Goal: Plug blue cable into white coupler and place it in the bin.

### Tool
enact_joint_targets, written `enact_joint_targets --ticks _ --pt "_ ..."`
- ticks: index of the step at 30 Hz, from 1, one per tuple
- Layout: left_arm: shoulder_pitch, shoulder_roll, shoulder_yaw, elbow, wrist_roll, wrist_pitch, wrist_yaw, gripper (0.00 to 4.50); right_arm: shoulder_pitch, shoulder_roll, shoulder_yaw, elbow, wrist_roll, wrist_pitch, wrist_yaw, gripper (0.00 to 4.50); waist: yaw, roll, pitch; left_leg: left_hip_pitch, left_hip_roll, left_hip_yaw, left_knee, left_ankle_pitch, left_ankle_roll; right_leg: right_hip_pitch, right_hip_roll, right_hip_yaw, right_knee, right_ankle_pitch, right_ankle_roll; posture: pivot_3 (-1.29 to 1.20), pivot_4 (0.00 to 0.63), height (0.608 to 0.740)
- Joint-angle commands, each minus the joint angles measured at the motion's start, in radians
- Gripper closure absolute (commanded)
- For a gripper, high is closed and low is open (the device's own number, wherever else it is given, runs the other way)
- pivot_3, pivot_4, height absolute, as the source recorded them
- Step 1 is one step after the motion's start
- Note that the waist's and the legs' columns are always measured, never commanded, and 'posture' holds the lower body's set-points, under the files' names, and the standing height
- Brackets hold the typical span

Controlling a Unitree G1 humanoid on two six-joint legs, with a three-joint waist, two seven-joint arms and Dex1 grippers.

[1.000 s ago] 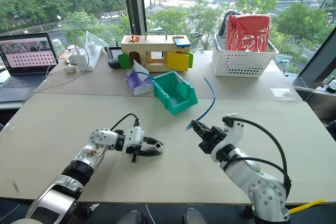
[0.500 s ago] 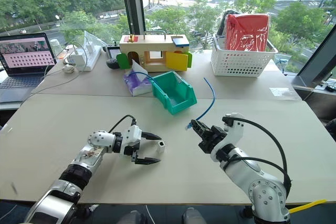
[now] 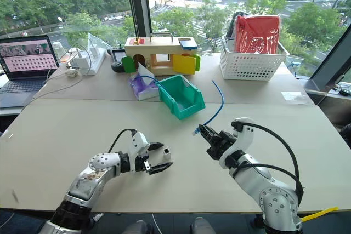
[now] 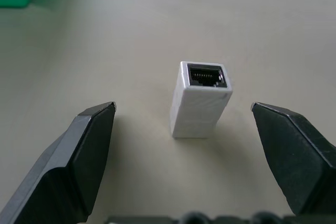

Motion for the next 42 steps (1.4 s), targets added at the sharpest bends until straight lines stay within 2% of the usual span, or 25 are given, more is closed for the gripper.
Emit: enact_joint_targets --ticks 1,5,9,10,16,17,21,24,30,35,42 --pt "0.025 0.002 -0.029 -0.039 -0.006 0.066 0.030 0.03 -0.019 0.006 -0.008 -0.023 0.006 -0.017 0.013 4.50 0.000 0.000 0.000 0.000 0.000 0.000 0.000 0.000 0.000 0.000 0.000 0.000 0.000 0.000 0.000 0.00 0.150 0.737" --pt "0.029 0.006 -0.032 -0.050 0.000 0.054 0.053 0.03 -0.023 0.007 -0.003 -0.022 0.005 -0.015 0.011 4.50 0.001 0.000 0.000 0.000 0.000 0.000 0.000 0.000 0.000 0.000 0.000 0.000 0.000 0.000 -0.001 0.00 0.150 0.737" --pt "0.015 0.029 -0.073 -0.025 0.033 -0.047 0.025 1.10 -0.026 0.010 0.000 -0.020 0.002 -0.014 0.010 4.50 0.001 0.000 0.000 0.000 0.000 0.000 0.000 0.000 0.000 0.000 0.000 0.000 0.000 -0.001 -0.003 0.00 0.150 0.737" --pt "0.011 0.031 -0.081 -0.016 0.036 -0.065 0.020 1.57 -0.025 0.011 0.000 -0.021 0.001 -0.014 0.010 4.50 0.001 0.000 0.000 -0.001 0.000 0.000 0.000 0.000 0.000 -0.001 0.000 0.000 0.000 -0.003 -0.007 0.00 0.150 0.737" --pt "-0.023 0.045 -0.119 0.049 0.073 -0.180 -0.010 3.68 -0.016 0.013 0.000 -0.030 -0.007 -0.012 0.008 4.50 0.004 0.000 0.000 -0.001 -0.001 0.000 0.000 0.000 0.000 -0.001 -0.001 0.000 -0.001 -0.002 -0.008 0.00 0.150 0.737" --pt "-0.030 0.048 -0.126 0.055 0.082 -0.185 -0.011 3.89 -0.013 0.008 0.001 -0.033 -0.012 -0.010 0.008 4.50 0.005 0.000 0.000 -0.001 -0.001 0.000 0.000 0.000 0.000 -0.001 -0.001 0.000 -0.001 -0.002 -0.008 0.00 0.150 0.737" --pt "-0.063 0.042 -0.135 0.044 0.115 -0.120 0.035 3.89 -0.001 -0.027 0.022 -0.048 -0.057 0.023 -0.004 4.50 0.007 0.000 0.000 -0.002 -0.001 0.000 0.000 0.000 0.000 -0.001 -0.001 0.000 -0.001 -0.003 -0.008 0.00 0.150 0.737" --pt "-0.106 0.028 -0.144 -0.009 0.114 0.075 0.077 3.89 0.003 -0.038 0.072 -0.075 -0.087 0.050 -0.022 4.50 0.006 0.000 0.000 -0.001 -0.002 0.000 0.000 0.000 0.000 -0.001 -0.001 0.000 -0.001 -0.003 -0.007 0.00 0.150 0.737" --pt "-0.210 0.027 -0.190 -0.087 0.095 0.387 0.087 3.89 -0.017 0.015 0.123 -0.080 -0.083 0.058 -0.054 4.50 0.003 0.000 0.000 -0.001 -0.001 -0.001 0.000 0.000 0.000 0.000 0.000 0.000 0.000 -0.004 -0.006 0.00 0.150 0.737" --pt "-0.239 0.036 -0.208 -0.105 0.077 0.493 0.087 3.89 -0.040 0.031 0.135 -0.059 -0.099 0.056 -0.049 4.50 0.002 0.000 0.000 -0.001 -0.001 -0.001 0.000 0.000 0.000 -0.001 0.000 0.000 0.000 -0.004 -0.005 0.00 0.150 0.737" --pt "-0.249 0.020 -0.195 -0.096 0.040 0.544 0.112 3.89 -0.088 0.066 0.151 0.032 -0.139 0.068 -0.042 4.50 0.001 0.000 0.000 -0.001 -0.001 -0.002 0.000 0.000 0.000 0.000 0.000 0.000 0.000 -0.004 -0.006 0.00 0.150 0.737"
